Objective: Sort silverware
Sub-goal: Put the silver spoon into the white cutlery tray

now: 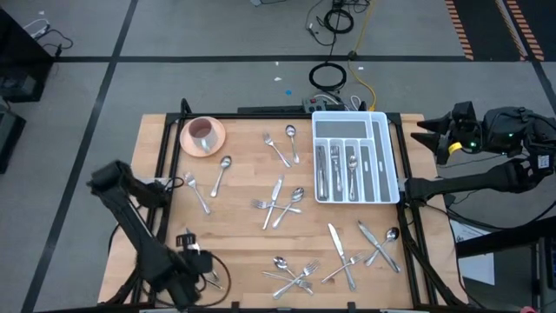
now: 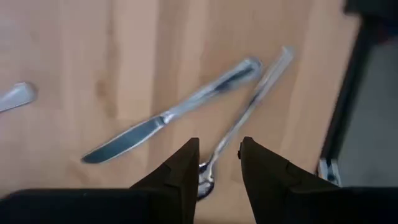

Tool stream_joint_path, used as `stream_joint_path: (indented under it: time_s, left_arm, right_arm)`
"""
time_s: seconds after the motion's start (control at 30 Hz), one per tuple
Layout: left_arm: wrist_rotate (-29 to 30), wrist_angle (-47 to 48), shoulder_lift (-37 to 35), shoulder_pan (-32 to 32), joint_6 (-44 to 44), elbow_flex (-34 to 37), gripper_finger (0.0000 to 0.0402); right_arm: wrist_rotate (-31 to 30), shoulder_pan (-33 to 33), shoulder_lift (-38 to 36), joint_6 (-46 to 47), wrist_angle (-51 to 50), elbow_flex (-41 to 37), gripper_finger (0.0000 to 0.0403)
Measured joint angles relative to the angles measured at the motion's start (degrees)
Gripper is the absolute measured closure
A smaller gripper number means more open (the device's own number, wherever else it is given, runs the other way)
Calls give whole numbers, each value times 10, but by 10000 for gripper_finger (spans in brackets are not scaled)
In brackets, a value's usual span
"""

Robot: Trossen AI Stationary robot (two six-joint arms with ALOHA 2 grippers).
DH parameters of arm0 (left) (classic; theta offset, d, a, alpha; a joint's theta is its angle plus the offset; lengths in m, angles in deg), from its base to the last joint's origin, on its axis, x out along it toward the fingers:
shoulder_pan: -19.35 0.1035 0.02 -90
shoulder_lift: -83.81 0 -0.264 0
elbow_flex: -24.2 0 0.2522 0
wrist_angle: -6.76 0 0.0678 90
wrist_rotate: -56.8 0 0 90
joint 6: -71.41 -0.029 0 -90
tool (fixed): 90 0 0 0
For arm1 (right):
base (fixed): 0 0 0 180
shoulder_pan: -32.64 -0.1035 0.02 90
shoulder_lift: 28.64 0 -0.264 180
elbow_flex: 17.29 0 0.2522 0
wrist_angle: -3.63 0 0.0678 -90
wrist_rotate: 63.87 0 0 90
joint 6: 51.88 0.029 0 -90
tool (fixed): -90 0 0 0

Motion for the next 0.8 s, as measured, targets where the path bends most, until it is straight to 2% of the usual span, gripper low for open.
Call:
stream_joint_path:
  time_s: [0.13,0.27,0.5,0.8]
  left_arm:
    - [-34,-115,-76,-5,-29,105,281]
    - [-64,-196,-111,-7,-71,174,281]
    - [-83,-238,-105,-15,-151,233,281]
    - [-90,-324,-106,-18,-166,295,281]
  right_arm:
    - [0,0,0,17,0,0,165]
    - [0,0,0,27,0,0,165]
    - [-3,0,2,39,0,0,165]
    - [-3,0,16,42,0,0,165]
